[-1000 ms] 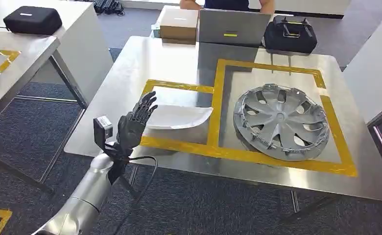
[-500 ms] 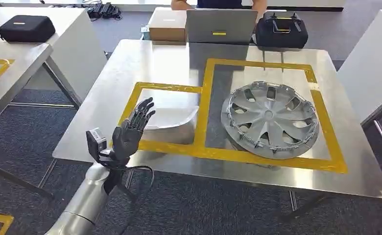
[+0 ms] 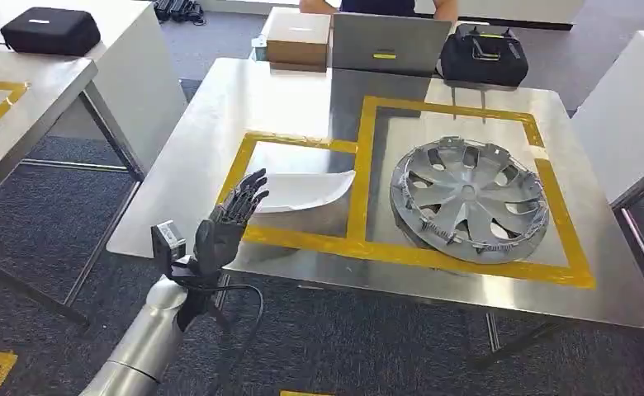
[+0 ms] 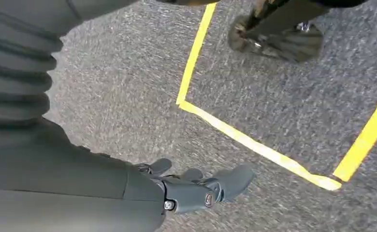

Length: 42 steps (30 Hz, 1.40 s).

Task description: Take the parts from the cabinet and place them on the table.

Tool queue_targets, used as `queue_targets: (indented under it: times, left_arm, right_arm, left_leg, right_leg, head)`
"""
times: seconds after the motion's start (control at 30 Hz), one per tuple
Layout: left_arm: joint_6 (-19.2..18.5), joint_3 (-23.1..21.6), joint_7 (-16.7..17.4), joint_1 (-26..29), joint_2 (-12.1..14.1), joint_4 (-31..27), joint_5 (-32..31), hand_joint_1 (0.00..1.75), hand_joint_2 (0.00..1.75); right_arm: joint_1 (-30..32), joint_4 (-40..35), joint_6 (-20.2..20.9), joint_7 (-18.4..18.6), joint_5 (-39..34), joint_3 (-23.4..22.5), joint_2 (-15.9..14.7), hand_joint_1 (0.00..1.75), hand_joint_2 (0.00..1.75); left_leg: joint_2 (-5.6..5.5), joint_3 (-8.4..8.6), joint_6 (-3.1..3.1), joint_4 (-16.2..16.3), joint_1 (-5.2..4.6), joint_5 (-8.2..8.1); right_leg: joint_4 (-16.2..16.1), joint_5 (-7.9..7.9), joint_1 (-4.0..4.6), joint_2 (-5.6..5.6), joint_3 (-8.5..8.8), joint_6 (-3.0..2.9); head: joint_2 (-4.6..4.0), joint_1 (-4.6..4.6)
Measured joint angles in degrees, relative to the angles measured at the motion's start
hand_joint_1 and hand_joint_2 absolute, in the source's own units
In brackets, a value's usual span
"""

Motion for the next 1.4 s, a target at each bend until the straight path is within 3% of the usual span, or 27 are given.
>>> queue_targets:
  times: [0.07,0.13,0.17,0.2,0.27,0.33,0.37,0.43,0.47,0.5,0.57,0.63,0.67,0.7,0.8,0.83,0.9,0.93,0.97,1.0,1.07,1.13,1.2,1.27,1.33,1.37,1.4]
  left_arm:
    - [0.11,-0.13,0.00,0.04,-0.02,0.00,-0.11,0.00,0.00]
    - [0.24,-0.13,0.00,0.02,-0.02,-0.04,-0.15,0.00,0.00]
    - [0.24,-0.15,-0.02,0.08,-0.09,-0.33,-0.24,0.00,0.00]
    - [0.22,-0.22,-0.04,0.07,-0.11,-0.37,-0.53,0.00,0.00]
    - [0.24,-0.57,-0.02,0.08,-0.22,-0.59,-0.78,0.00,0.00]
    - [0.44,-0.63,0.00,0.13,-0.13,-0.85,-1.03,0.00,0.00]
    - [0.59,-0.66,0.09,0.16,-0.11,-0.96,-1.07,0.00,0.00]
    - [0.77,-0.87,0.15,0.25,-0.09,-1.18,-1.22,0.00,0.00]
    - [0.79,-0.98,0.17,0.40,-0.07,-1.20,-1.38,0.00,0.00]
    - [0.81,-1.05,0.24,0.63,-0.02,-1.25,-1.46,0.00,0.00]
    - [1.09,-1.11,0.33,0.88,0.00,-1.42,-1.75,0.00,0.00]
    - [1.25,-1.14,0.33,0.89,0.00,-1.94,-1.86,0.00,0.00]
    - [1.25,-1.16,0.33,0.84,-0.02,-2.32,-1.88,0.00,0.00]
    - [1.27,-1.20,0.33,0.97,-0.11,-2.58,-1.88,0.00,0.00]
    - [2.81,-1.20,1.16,1.41,-0.13,-3.10,-3.09,0.00,0.00]
    - [4.31,-1.20,1.58,1.50,-0.20,-3.39,-4.71,0.00,0.00]
    - [8.60,-1.31,2.21,1.84,-0.48,-3.52,-9.19,0.00,0.00]
    - [10.79,-1.33,2.45,2.23,-0.48,-3.48,-12.11,0.00,0.00]
    - [13.71,-1.42,2.93,2.54,-0.46,-3.15,-15.20,0.00,0.00]
    - [15.34,-1.51,3.10,2.85,-0.46,-2.35,-17.54,0.00,0.00]
    - [15.04,-1.44,2.50,3.61,-0.31,0.75,-16.60,0.00,0.00]
    - [14.67,-1.09,1.77,3.55,-0.02,6.42,-14.22,0.00,0.00]
    - [14.64,-0.19,1.22,3.44,0.55,12.78,-13.13,0.00,0.00]
    - [15.19,0.80,2.22,3.54,1.55,20.54,-12.83,0.00,0.00]
    - [17.60,1.49,7.80,4.38,2.39,26.46,-13.75,0.00,0.00]
    - [19.40,1.57,12.09,5.09,2.91,29.69,-14.62,0.00,0.00]
    - [20.23,1.57,14.52,6.08,3.10,31.79,-15.14,0.00,0.00]
  right_arm:
    - [0.03,0.00,0.00,0.00,-0.09,-0.17,0.00,0.00,0.00]
    - [-0.15,0.00,0.53,-0.13,-0.44,-0.48,0.00,0.00,0.00]
    - [-0.36,0.00,0.66,-0.13,-0.46,-0.72,-0.02,0.00,0.00]
    - [-0.29,0.00,0.59,-0.15,-0.46,-0.85,-0.02,0.00,0.00]
    - [-0.36,0.00,0.55,-0.11,-0.44,-0.89,-0.02,0.00,0.00]
    - [-0.34,0.00,0.48,-0.13,-0.37,-0.92,-0.02,0.00,0.00]
    - [-0.42,0.00,0.46,-0.13,-0.35,-0.92,-0.02,0.00,0.00]
    - [-0.34,0.00,0.37,-0.18,-0.33,-0.92,-0.02,0.00,0.00]
    - [-0.29,0.00,0.37,-0.18,-0.31,-0.92,-0.02,0.00,0.00]
    - [-0.29,0.00,0.33,-0.18,-0.26,-0.92,-0.02,0.00,0.00]
    - [-0.30,0.00,0.31,-0.20,-0.20,-0.94,-0.02,0.00,0.00]
    - [-0.33,0.00,0.31,-0.20,-0.15,-0.94,-0.02,0.00,0.00]
    - [-0.36,-0.02,0.29,-0.20,-0.17,-0.94,-0.02,0.00,0.00]
    - [-0.34,0.00,0.26,-0.20,-0.15,-0.94,-0.02,0.00,0.00]
    - [-0.37,0.00,0.24,-0.20,0.00,-0.94,-0.02,0.00,0.00]
    - [-0.18,0.00,0.24,-0.22,0.00,-1.01,-0.02,0.00,0.00]
    - [-0.06,0.00,0.17,-0.33,0.00,-1.18,0.00,0.00,0.00]
    - [-0.05,0.00,0.15,-0.44,0.00,-1.25,0.00,0.00,0.00]
    - [-0.03,0.00,0.13,-0.61,0.00,-1.29,0.00,0.00,0.00]
    - [-0.01,0.00,0.11,-0.66,0.00,-1.33,0.00,0.00,0.00]
    - [0.04,0.00,0.17,-0.63,0.04,-1.40,0.00,0.00,0.00]
    - [-0.01,0.00,0.46,-0.37,0.31,-1.44,0.00,0.00,0.00]
    - [-0.29,-0.02,0.70,0.02,0.74,-1.49,-0.02,0.00,0.00]
    - [-0.28,0.00,0.92,0.02,0.98,-1.51,0.00,0.00,0.00]
    - [-0.01,0.04,1.07,0.02,1.38,-1.53,0.02,0.00,0.00]
    - [-0.15,0.04,1.14,0.07,1.57,-1.53,0.09,0.00,0.00]
    - [-0.20,0.04,1.18,0.04,1.82,-1.53,0.07,0.00,0.00]
  left_leg:
    - [-0.01,-1.03,-0.16,0.17,-0.05,0.74]
    - [-0.04,-1.98,-0.53,0.52,-0.05,1.52]
    - [-0.07,-2.33,-0.99,0.69,-0.19,1.93]
    - [-0.06,-2.10,-1.36,0.56,-0.12,2.22]
    - [-0.05,-2.11,-2.10,0.24,-0.02,3.11]
    - [-0.08,-2.66,-2.77,0.11,0.08,3.51]
    - [-0.11,-3.49,-3.10,1.78,0.04,0.46]
    - [-0.11,-5.63,-3.79,9.88,0.37,-6.89]
    - [-0.11,-6.54,-4.04,14.39,0.43,-9.13]
    - [-0.11,-6.73,-4.19,17.41,0.51,-9.63]
    - [-0.10,-3.84,-4.26,16.15,0.68,-6.86]
    - [-0.10,3.77,-4.14,6.51,0.75,-4.21]
    - [-0.14,7.01,-3.99,1.35,0.77,-6.64]
    - [-0.44,8.05,-3.01,0.20,0.28,-6.68]
    - [-0.44,7.06,-1.58,0.04,-0.12,-5.94]
    - [-0.28,6.53,-0.77,-0.40,0.23,-5.01]
    - [-0.11,4.94,0.09,-0.44,0.26,-3.62]
    - [-0.10,3.91,0.22,-0.42,0.20,-2.78]
    - [-0.08,3.02,0.30,-0.36,0.06,-2.05]
    - [-0.05,2.02,0.35,-0.30,-0.08,-1.31]
    - [-0.03,0.10,0.23,-0.14,-0.30,0.07]
    - [0.01,-1.27,-0.02,0.14,-0.44,1.11]
    - [0.10,-1.92,-0.57,0.47,-0.71,2.04]
    - [0.32,-1.76,-1.35,-0.10,-0.54,3.15]
    - [0.26,-2.13,-2.12,-0.76,-0.67,4.23]
    - [-0.01,-2.64,-2.43,-0.04,-0.45,2.47]
    - [-0.03,-3.44,-2.87,2.14,-0.37,-1.29]
  right_leg:
    - [-4.51,2.99,0.02,0.00,3.52,-0.21]
    - [-15.12,6.37,0.06,-0.03,10.65,-0.67]
    - [-17.81,5.12,0.46,-0.08,12.05,-0.94]
    - [-17.19,6.47,0.71,-0.04,11.43,-1.17]
    - [-17.49,6.41,0.89,-0.01,11.13,-1.85]
    - [-18.07,7.94,0.17,-0.23,10.38,-2.72]
    - [-18.08,8.63,0.19,-0.23,9.58,-3.06]
    - [-18.06,9.88,0.16,-0.30,8.03,-3.25]
    - [-18.03,10.51,0.16,-0.36,7.18,-3.21]
    - [-18.00,11.16,0.15,-0.39,6.31,-3.14]
    - [-17.88,12.30,0.12,-0.41,4.71,-2.88]
    - [-17.59,13.35,0.01,-0.40,3.38,-2.35]
    - [-17.44,13.74,0.13,-0.36,3.06,-1.99]
    - [-17.48,14.18,0.15,-0.33,3.10,-1.59]
    - [-18.21,15.58,-0.05,-0.30,3.32,-0.22]
    - [-18.29,15.70,-0.23,-0.25,3.09,0.17]
    - [-13.72,9.34,-0.27,-0.24,1.05,0.39]
    - [-8.93,5.44,-0.23,-0.25,-0.46,0.56]
    - [-4.53,2.97,-0.14,-0.24,-1.58,0.68]
    - [-1.15,2.03,-0.06,-0.24,-2.11,0.65]
    - [-0.86,5.02,0.18,-0.24,0.13,0.27]
    - [-8.49,8.55,0.56,-0.22,6.62,-0.56]
    - [-18.34,5.37,1.18,-0.16,13.32,-1.59]
    - [-18.30,5.85,1.30,-0.07,12.63,-2.20]
    - [-18.96,7.41,1.07,-0.17,11.63,-3.15]
    - [-19.13,8.26,0.88,-0.24,11.07,-3.49]
    - [-19.17,8.97,0.76,-0.14,10.18,-3.74]
  head:
    - [0.00,0.11]
    - [0.00,0.24]
    - [0.02,0.28]
    - [0.00,0.02]
    - [0.00,0.31]
    - [0.00,0.39]
    - [0.00,0.26]
    - [0.02,-0.37]
    - [0.00,-0.46]
    - [0.00,-0.59]
    - [0.00,-0.74]
    - [0.00,-0.87]
    - [0.00,-0.96]
    - [0.00,-0.96]
    - [0.00,-0.72]
    - [0.00,-0.77]
    - [0.00,-0.20]
    - [0.00,0.13]
    - [0.00,0.22]
    - [0.02,0.35]
    - [0.00,0.48]
    - [0.00,0.61]
    - [0.00,0.68]
    - [0.00,0.51]
    - [0.00,0.59]
    - [0.00,0.72]
    - [0.00,0.35]
